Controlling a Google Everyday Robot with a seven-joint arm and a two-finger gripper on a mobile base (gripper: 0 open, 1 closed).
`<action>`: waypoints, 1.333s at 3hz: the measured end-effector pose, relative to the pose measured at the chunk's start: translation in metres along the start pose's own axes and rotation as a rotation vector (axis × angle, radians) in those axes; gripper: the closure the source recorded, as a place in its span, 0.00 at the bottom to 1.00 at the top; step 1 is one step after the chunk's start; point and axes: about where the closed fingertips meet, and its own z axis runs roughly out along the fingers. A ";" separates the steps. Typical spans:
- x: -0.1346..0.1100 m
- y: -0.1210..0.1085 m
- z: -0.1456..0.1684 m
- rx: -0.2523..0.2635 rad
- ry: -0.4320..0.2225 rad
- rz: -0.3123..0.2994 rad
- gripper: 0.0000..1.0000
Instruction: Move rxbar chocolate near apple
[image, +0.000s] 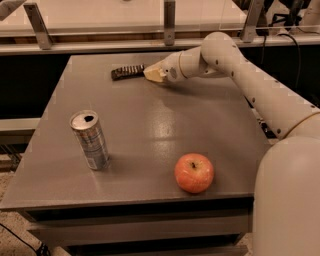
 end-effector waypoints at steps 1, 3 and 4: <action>0.000 0.000 0.000 0.000 0.000 0.000 1.00; -0.042 0.015 -0.019 0.010 0.013 -0.158 1.00; -0.042 0.015 -0.019 0.010 0.013 -0.158 1.00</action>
Offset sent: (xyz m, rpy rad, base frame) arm -0.0347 0.0059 0.1048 -0.2681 -0.1890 0.1158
